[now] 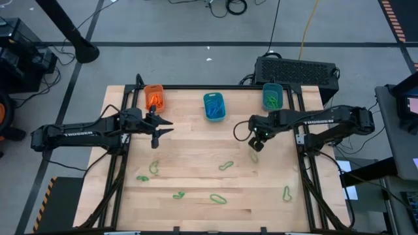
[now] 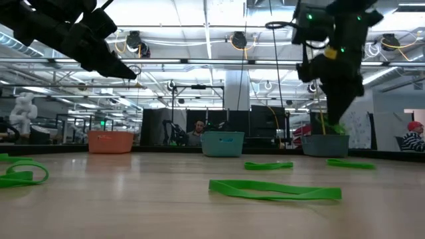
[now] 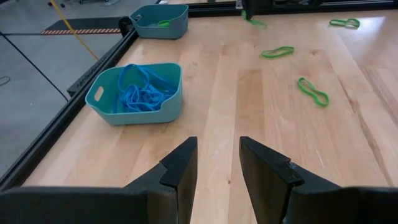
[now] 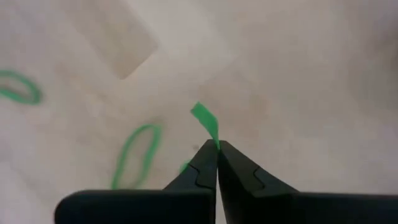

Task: Sort rubber bands into baskets
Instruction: Put the green rubber band into the dark blue bin

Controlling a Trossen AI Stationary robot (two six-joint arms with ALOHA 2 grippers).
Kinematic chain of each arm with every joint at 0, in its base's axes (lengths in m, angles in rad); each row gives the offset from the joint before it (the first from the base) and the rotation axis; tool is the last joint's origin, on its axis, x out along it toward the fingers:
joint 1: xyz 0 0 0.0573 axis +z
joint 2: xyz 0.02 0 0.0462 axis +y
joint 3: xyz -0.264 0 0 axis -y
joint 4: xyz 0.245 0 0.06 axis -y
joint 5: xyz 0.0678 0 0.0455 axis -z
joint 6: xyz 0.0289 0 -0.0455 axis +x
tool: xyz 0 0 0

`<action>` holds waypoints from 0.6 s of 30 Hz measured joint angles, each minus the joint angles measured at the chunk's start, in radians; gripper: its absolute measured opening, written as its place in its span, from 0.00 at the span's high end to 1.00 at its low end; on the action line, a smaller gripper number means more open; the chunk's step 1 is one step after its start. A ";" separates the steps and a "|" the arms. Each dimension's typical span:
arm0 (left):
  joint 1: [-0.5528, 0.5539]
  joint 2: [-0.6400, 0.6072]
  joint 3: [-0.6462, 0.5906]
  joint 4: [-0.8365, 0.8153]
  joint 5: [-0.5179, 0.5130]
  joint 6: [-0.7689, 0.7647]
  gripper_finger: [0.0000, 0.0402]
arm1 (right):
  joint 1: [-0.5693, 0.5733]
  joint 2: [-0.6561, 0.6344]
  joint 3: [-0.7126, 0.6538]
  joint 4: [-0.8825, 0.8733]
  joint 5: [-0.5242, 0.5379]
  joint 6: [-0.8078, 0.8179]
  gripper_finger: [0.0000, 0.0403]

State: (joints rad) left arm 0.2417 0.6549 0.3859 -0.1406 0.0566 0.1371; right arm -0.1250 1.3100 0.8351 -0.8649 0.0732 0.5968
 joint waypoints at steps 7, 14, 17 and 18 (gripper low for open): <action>0.000 0.000 0.000 0.000 0.000 0.000 0.68 | -0.067 0.000 0.202 -0.269 0.224 -0.032 1.00; 0.000 0.000 0.000 0.000 0.000 0.000 0.68 | -0.222 0.000 0.276 -0.301 0.303 -0.140 1.00; 0.000 0.000 0.000 0.000 0.000 -0.001 0.68 | -0.319 0.000 0.263 -0.297 0.326 -0.194 1.00; 0.000 0.000 0.000 0.000 0.000 -0.001 0.68 | -0.354 0.001 0.259 -0.296 0.327 -0.210 1.00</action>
State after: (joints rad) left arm 0.2417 0.6552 0.3859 -0.1406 0.0563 0.1364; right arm -0.4789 1.3110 1.0944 -1.1613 0.4000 0.3868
